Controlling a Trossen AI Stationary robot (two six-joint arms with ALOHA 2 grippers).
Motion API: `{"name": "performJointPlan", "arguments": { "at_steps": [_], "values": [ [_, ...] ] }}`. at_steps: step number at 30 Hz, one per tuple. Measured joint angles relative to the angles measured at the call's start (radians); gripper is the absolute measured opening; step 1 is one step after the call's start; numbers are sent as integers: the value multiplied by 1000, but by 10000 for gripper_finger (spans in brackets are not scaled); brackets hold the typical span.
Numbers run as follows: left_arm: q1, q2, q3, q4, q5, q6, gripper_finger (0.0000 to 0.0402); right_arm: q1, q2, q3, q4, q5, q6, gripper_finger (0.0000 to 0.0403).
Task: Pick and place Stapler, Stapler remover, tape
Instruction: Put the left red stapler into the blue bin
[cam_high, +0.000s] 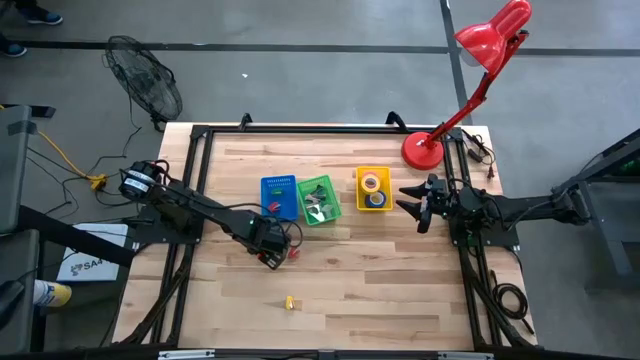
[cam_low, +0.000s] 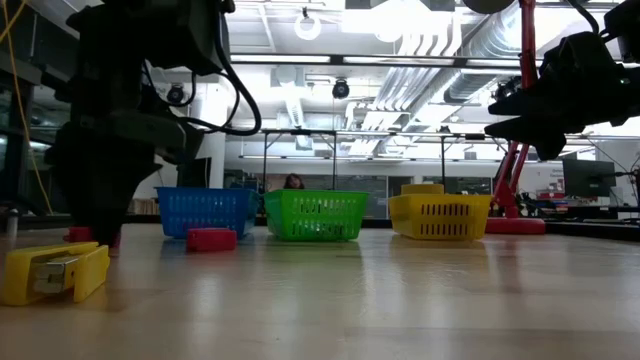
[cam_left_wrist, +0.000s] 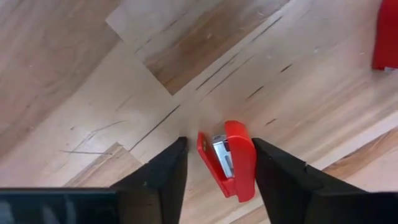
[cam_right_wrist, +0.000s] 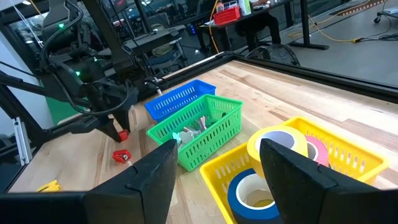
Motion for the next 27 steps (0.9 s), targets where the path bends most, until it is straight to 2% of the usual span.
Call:
{"name": "performJointPlan", "arguments": {
  "at_steps": [17, 21, 27],
  "values": [
    [-4, -37, -1, 12, 70, 108, 68, 0, 0, 0, 0, 0, 0, 220],
    [-2, -100, 10, -25, 24, 117, 60, 0, 0, 0, 0, 0, 0, 220],
    [31, -209, 71, -151, -66, 143, 74, 0, 0, 0, 0, 0, 0, 220]
  ]
}}
